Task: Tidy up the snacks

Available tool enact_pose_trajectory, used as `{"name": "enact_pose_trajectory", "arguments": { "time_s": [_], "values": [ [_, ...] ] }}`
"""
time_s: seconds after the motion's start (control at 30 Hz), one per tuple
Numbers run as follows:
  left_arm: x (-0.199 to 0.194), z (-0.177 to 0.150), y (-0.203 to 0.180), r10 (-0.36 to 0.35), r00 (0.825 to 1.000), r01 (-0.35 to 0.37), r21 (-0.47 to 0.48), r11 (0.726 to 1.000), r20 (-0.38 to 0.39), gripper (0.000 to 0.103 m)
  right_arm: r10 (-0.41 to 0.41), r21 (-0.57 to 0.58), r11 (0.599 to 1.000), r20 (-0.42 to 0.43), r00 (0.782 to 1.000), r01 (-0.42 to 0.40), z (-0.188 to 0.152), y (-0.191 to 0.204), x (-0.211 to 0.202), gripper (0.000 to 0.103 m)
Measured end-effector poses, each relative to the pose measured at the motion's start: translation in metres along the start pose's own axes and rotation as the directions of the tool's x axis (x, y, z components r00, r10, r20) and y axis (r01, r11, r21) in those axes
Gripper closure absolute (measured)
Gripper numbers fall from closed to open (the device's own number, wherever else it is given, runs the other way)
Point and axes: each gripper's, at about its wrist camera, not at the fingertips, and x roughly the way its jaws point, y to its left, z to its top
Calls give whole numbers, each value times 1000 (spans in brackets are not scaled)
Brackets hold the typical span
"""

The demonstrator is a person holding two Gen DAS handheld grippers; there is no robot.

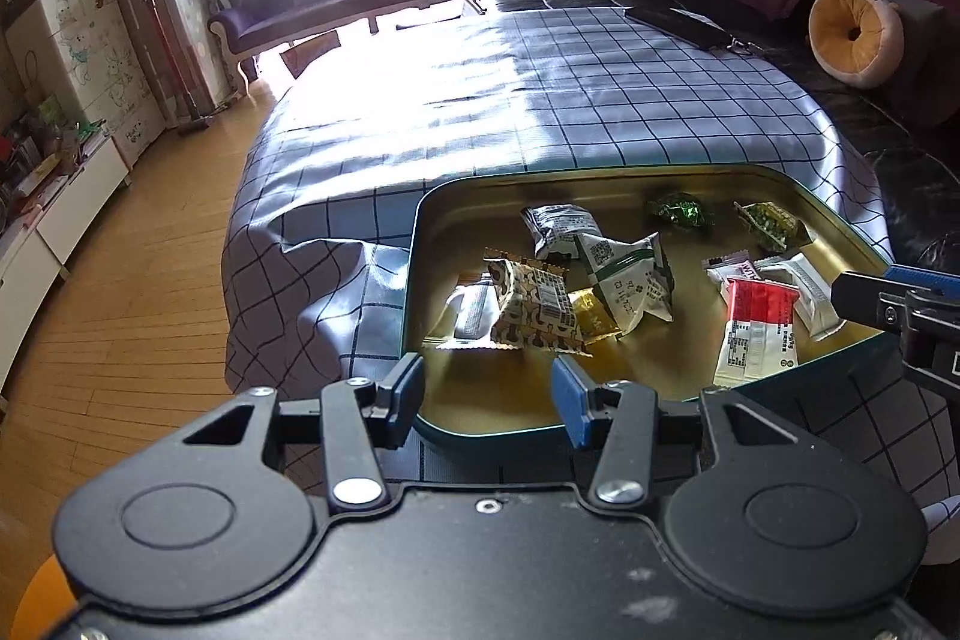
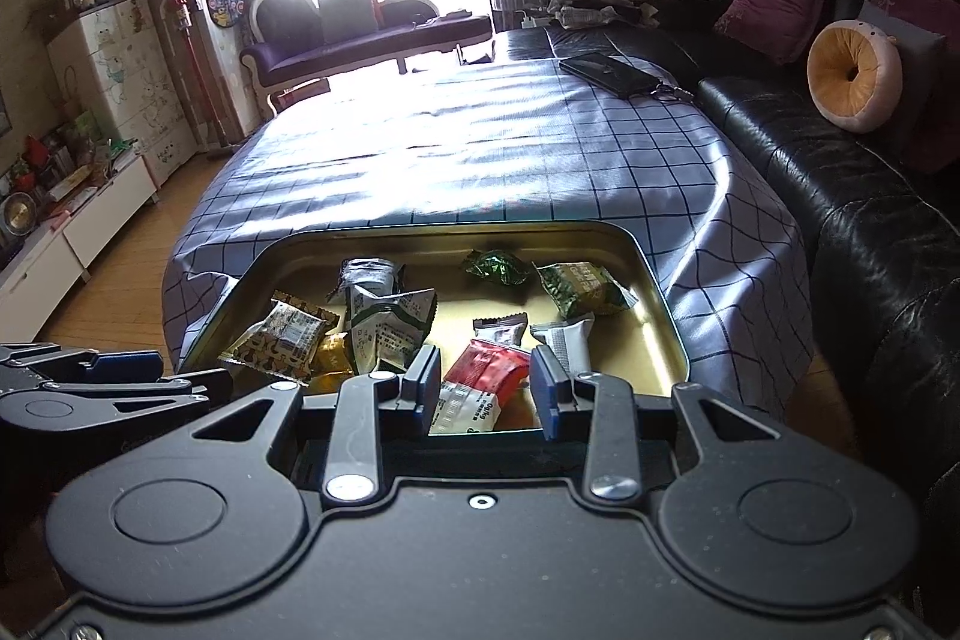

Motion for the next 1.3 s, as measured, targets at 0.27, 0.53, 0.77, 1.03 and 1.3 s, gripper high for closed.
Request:
{"name": "enact_pose_trajectory", "arguments": {
  "time_s": [0.27,0.53,0.77,1.03,1.3],
  "values": [
    [-6,0,-1,-23,999,23,9,1000,32,54,-2,4,1000,-1,1000,2,0,0,0,59],
    [-6,-1,-1,-23,999,23,7,1000,35,54,5,-12,1000,-9,1000,-5,-2,3,0,59],
    [-3,-1,-2,-25,999,25,9,1000,25,54,5,-10,1000,-9,1000,-5,-2,2,0,59],
    [-4,-1,-1,-25,999,25,12,1000,30,54,4,-7,1000,-15,1000,-4,-4,3,1,59],
    [-4,-1,-1,-17,999,17,6,1000,30,54,6,-12,1000,-23,1000,-7,-4,4,3,59]
  ]
}}
